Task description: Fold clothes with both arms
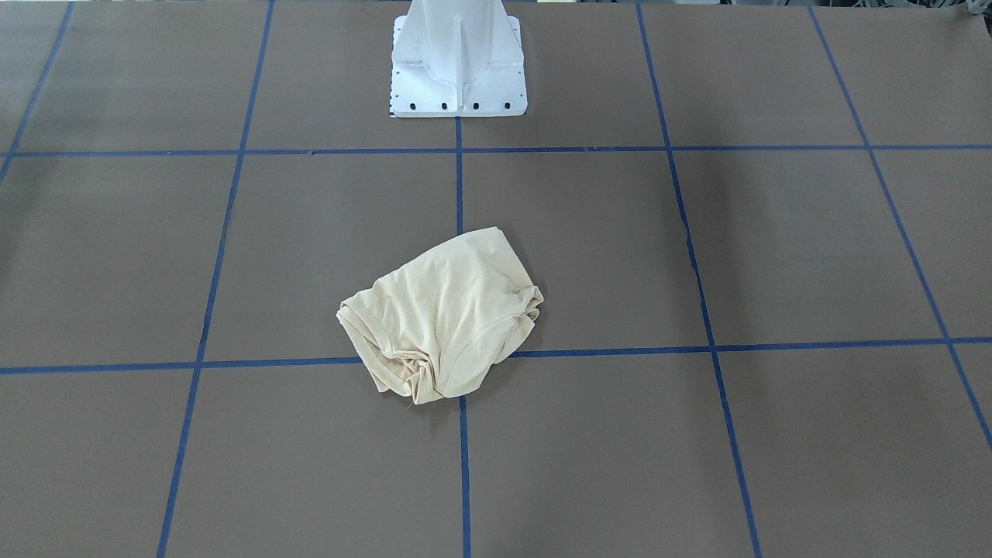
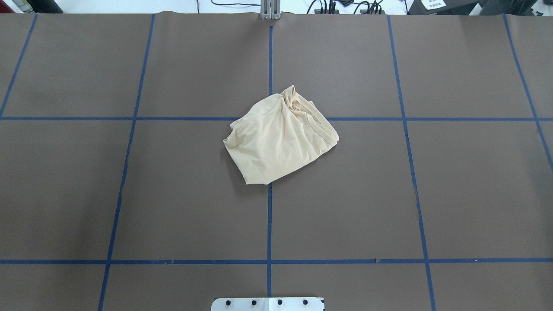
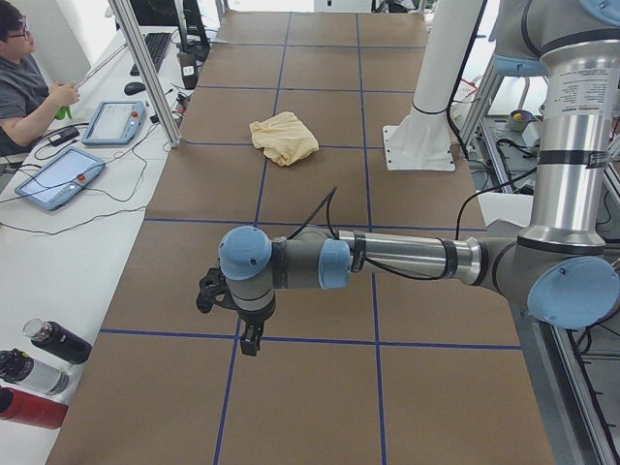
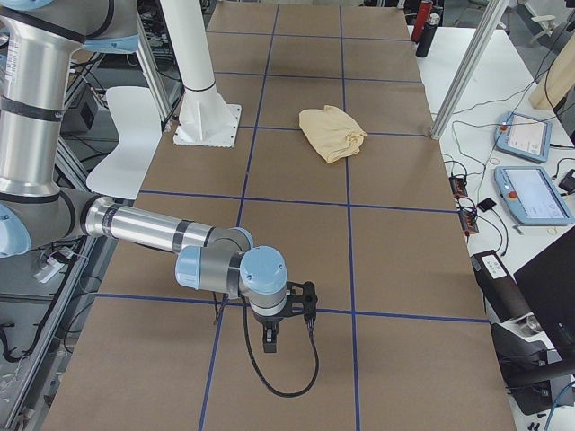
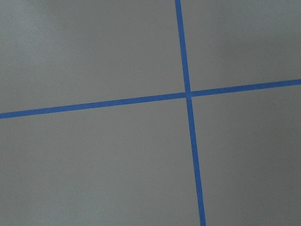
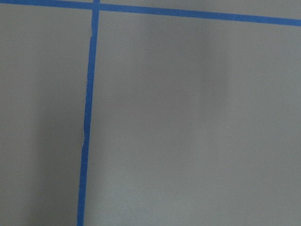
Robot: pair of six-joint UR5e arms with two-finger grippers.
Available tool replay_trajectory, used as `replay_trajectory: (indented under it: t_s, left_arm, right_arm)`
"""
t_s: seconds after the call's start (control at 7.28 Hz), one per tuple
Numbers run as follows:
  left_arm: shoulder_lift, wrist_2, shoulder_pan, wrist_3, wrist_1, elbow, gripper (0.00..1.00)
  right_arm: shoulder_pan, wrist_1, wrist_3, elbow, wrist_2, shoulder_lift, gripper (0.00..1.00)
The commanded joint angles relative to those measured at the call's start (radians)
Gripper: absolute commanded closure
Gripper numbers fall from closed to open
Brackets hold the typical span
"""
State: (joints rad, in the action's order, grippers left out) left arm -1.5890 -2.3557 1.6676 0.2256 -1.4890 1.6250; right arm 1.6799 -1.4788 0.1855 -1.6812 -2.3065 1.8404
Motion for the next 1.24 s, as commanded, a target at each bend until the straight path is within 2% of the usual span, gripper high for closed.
replay_trajectory:
  t_s: [0.0,0.27,0.55,1.1]
  left_arm:
    - [0.01,0.006,-0.002,0.004,-0.011,-0.001,0.0]
    - [0.029,0.006,-0.002,0.001,-0.011,0.006,0.0]
    - [0.029,0.006,-0.002,-0.003,-0.013,0.009,0.0]
    - [0.029,0.006,-0.002,-0.003,-0.013,0.01,0.0]
  right_arm:
    - [0.0,0.002,0.005,0.0,0.018,-0.001,0.0]
    - [-0.031,-0.024,-0.017,-0.026,0.016,-0.041,0.0]
    - [-0.092,-0.113,-0.216,-0.162,0.024,-0.037,0.0]
    - [-0.098,-0.112,-0.218,-0.17,0.022,-0.023,0.0]
